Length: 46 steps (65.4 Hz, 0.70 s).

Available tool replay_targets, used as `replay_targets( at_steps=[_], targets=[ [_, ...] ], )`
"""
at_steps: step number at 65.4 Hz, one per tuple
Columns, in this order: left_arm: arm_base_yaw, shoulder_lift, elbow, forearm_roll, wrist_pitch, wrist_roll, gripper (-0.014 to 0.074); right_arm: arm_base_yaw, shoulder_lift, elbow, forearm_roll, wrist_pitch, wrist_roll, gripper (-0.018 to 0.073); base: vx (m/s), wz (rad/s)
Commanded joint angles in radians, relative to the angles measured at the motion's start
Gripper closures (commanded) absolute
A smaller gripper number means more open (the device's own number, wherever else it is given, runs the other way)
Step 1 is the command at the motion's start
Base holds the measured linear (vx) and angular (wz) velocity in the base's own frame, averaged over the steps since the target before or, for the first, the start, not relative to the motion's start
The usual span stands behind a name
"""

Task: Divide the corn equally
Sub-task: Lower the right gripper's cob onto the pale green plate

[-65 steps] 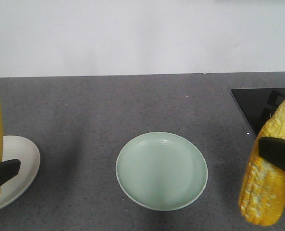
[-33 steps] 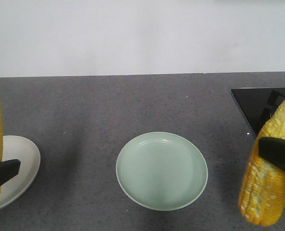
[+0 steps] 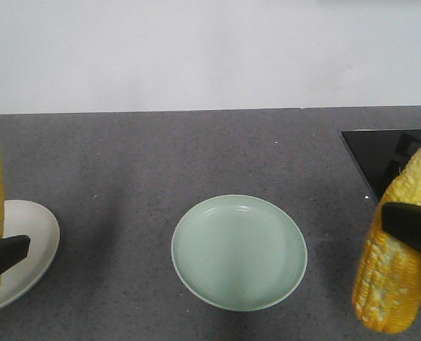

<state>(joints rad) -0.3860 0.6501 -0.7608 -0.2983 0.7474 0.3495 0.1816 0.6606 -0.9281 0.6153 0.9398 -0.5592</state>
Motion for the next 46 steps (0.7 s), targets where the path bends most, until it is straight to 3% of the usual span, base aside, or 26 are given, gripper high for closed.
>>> replay_targets(
  at_steps=[1, 24, 31, 46],
  targets=[
    [-0.001, -0.002, -0.022, -0.021, -0.069, -0.001, 0.0353, -0.007, 0.001, -0.023, 0.027, -0.06, -0.01, 0.0305, 0.0, 0.0],
    [-0.001, -0.002, -0.022, -0.021, -0.069, -0.001, 0.0353, -0.007, 0.001, -0.023, 0.031, -0.018, -0.007, 0.0305, 0.0, 0.0],
    [-0.001, -0.002, -0.022, -0.021, -0.069, -0.001, 0.0353, -0.007, 0.004, -0.023, 0.072, -0.037, 0.0, 0.0305, 0.0, 0.0],
    [-0.001, -0.002, -0.022, -0.021, -0.069, -0.001, 0.0353, -0.007, 0.153, -0.114, 0.079, 0.024, 0.129, 0.0305, 0.0, 0.0]
  ],
)
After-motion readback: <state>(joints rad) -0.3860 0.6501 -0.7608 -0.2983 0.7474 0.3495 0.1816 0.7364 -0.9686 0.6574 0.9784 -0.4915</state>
